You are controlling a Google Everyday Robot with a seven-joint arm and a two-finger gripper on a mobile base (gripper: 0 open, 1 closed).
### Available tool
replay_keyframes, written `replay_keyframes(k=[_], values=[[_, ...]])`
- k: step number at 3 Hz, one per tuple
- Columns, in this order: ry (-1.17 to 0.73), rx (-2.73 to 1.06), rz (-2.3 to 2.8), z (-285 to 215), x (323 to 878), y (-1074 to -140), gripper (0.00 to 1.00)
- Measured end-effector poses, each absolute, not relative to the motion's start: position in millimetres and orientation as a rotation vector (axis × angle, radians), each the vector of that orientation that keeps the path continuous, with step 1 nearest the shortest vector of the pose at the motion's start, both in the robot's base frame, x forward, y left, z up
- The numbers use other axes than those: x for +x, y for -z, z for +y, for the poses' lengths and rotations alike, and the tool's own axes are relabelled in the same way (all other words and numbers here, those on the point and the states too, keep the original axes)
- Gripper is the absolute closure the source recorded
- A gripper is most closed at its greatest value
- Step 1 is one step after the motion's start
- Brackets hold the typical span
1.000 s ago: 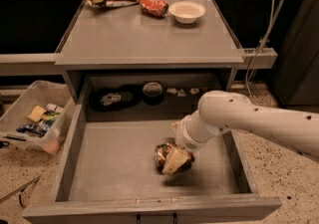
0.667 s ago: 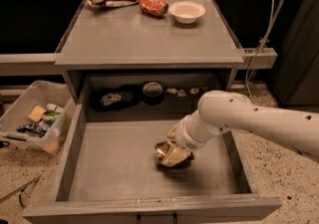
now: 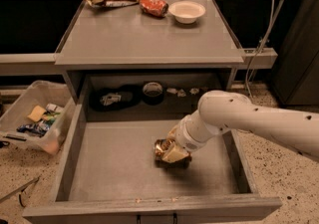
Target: Pick orange can from top drawer and place on counter
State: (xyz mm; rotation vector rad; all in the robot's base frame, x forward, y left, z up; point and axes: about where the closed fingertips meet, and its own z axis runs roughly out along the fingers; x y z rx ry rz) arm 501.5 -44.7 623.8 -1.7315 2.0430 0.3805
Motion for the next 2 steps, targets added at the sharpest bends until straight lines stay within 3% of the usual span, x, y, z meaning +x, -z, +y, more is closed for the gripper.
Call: replay_keyframes(k=[1,2], values=[[-0.367,-1.692,2.089,-55.5,502.3,-643.5,1.0],[-0.319,-1.641,2.078,-70.5,509.4,-717.8,1.0]])
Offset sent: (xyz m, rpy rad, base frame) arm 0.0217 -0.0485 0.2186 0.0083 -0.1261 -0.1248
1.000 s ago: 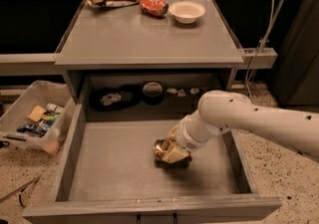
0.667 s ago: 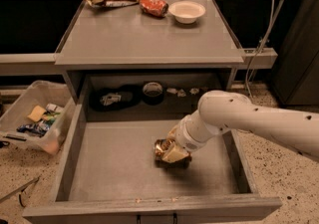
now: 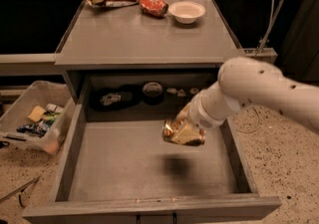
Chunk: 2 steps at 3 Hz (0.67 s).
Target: Pick orange can from top drawer and place on counter
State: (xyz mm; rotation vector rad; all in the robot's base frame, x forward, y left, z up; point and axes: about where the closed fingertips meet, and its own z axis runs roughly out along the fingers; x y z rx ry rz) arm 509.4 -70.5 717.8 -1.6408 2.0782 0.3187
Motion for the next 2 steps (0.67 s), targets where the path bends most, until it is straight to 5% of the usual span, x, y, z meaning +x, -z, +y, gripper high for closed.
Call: replay_keyframes(k=[2], values=[[-0.323,-1.613,1.94,-72.6,529.3,-846.2,1.0]])
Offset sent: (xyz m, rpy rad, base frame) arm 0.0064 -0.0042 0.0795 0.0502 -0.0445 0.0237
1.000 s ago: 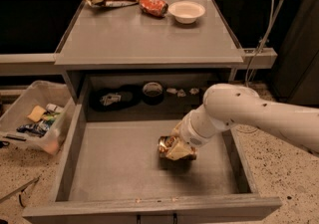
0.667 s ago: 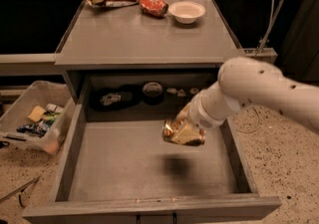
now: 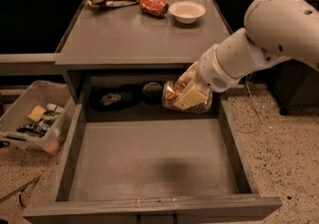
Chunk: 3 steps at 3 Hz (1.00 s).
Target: Pick orange can from top drawer and place on counter
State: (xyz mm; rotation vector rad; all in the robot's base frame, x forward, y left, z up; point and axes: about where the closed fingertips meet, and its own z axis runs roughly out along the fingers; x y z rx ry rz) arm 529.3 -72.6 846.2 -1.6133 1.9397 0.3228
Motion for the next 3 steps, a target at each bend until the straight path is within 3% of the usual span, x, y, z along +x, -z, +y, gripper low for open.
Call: replay_keyframes(k=[1,3], values=[[-0.312,-1.614,1.938,-72.8,529.8,-849.3,1.0],[-0.034,-1.618,1.634,-58.4,573.1,-998.1,1.0]])
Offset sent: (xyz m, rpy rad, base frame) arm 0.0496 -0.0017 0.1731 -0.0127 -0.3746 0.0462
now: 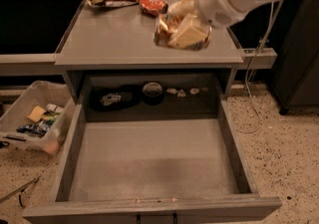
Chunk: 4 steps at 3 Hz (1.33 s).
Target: Pick orange can from top drawer and place on counter
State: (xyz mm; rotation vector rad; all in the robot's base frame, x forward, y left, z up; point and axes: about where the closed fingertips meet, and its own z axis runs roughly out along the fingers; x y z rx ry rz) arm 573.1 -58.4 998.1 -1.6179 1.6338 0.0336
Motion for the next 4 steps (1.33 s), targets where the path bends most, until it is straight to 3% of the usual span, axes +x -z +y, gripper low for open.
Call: replay_keyframes(k=[2,4], values=[[0.064,-1.58,1.339,-21.4,666.3,-1084.7,1.0],[-0.135,-1.686,1.445,39.2,754.5,-1017.0,1.0]])
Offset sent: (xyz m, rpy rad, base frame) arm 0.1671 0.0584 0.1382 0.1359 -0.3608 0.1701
